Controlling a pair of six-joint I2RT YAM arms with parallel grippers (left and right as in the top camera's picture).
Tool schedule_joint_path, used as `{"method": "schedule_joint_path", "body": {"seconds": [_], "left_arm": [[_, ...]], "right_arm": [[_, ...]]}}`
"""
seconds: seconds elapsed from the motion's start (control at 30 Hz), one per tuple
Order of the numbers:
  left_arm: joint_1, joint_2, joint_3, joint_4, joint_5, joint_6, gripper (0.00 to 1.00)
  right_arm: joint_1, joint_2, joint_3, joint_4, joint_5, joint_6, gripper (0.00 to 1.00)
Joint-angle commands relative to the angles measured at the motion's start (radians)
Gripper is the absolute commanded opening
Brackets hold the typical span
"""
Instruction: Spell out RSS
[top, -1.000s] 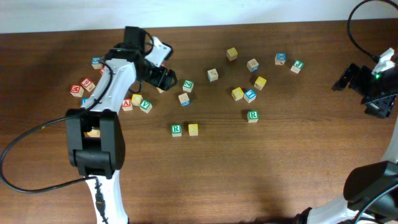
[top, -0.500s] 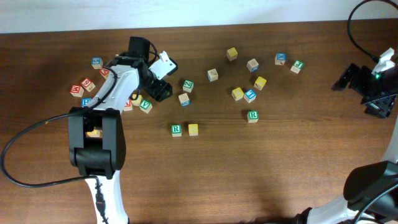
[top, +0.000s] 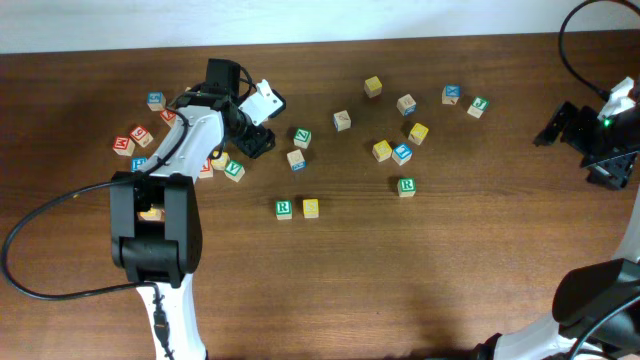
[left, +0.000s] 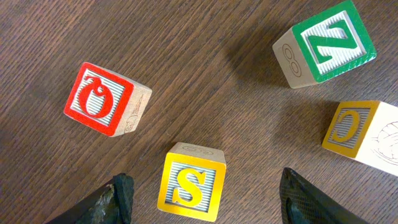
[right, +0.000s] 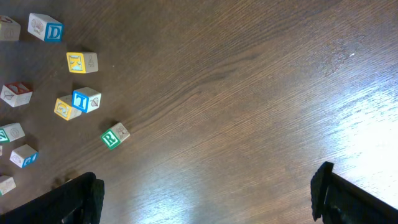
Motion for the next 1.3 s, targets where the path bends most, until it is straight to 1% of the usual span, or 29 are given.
{"method": "schedule_joint_path", "body": {"seconds": [0.0, 0.1, 0.23, 0.27, 0.33, 0.37, 0.43, 0.5, 0.6, 0.63, 0.67, 0.73, 0.9, 1.03, 1.17, 1.27], "left_arm": [[0.006, -0.007, -0.027, 0.005, 0.005, 0.016, 0.67], [0.006, -0.007, -0.063, 0.032, 0.005, 0.016, 0.69], [0.006, -0.007, -0.088, 0.051, 0.005, 0.016, 0.68], [0.006, -0.007, -0.088, 0.051, 0.006, 0.016, 0.66], [0.006, -0.007, -0.088, 0.050, 0.013, 0.012, 0.59], [0.005, -0.007, -0.088, 0.051, 0.013, -0.005, 0.53], [0.005, -0.007, -0.088, 0.048, 0.013, -0.039, 0.49], [0.005, -0.007, -0.088, 0.042, 0.013, -0.059, 0.49], [0.005, -0.007, -0.088, 0.040, 0.017, -0.103, 0.53], [0.005, -0.007, -0.088, 0.041, 0.017, -0.111, 0.63], [0.005, -0.007, -0.088, 0.041, 0.020, -0.113, 0.68], [0.005, -0.007, -0.088, 0.052, 0.035, -0.113, 0.71], [0.005, -0.007, -0.088, 0.097, 0.035, -0.113, 0.73], [0.005, -0.007, -0.088, 0.114, 0.035, -0.113, 0.66], [0.005, -0.007, -0.088, 0.111, 0.061, -0.113, 0.69], [0.005, -0.007, -0.088, 0.111, 0.061, -0.113, 0.65]], "right_arm": [[0.002, -0.001, -0.003, 0.001, -0.005, 0.007, 0.98], [0.002, -0.001, -0.003, 0.001, -0.005, 0.007, 0.98], [0.002, -0.001, -0.003, 0.001, -0.005, 0.007, 0.98], [0.002, -0.001, -0.003, 0.001, -0.005, 0.007, 0.98], [0.002, -0.001, -0.003, 0.001, -0.005, 0.007, 0.98], [0.002, -0.001, -0.003, 0.001, -0.005, 0.007, 0.98], [0.002, -0.001, -0.003, 0.001, -0.005, 0.007, 0.98], [0.002, -0.001, -0.003, 0.001, -0.005, 0.007, 0.98], [0.002, -0.001, -0.003, 0.001, -0.005, 0.007, 0.98], [0.002, -0.001, -0.003, 0.001, -0.005, 0.007, 0.98], [0.002, -0.001, -0.003, 0.001, -0.005, 0.007, 0.98], [0.002, -0.001, -0.003, 0.001, -0.005, 0.007, 0.98], [0.002, -0.001, -0.003, 0.001, -0.005, 0.007, 0.98], [0.002, -0.001, -0.003, 0.001, -0.005, 0.007, 0.98], [0.002, -0.001, -0.003, 0.001, -0.005, 0.007, 0.98], [0.002, -0.001, -0.003, 0.001, -0.005, 0.007, 0.98]]}}
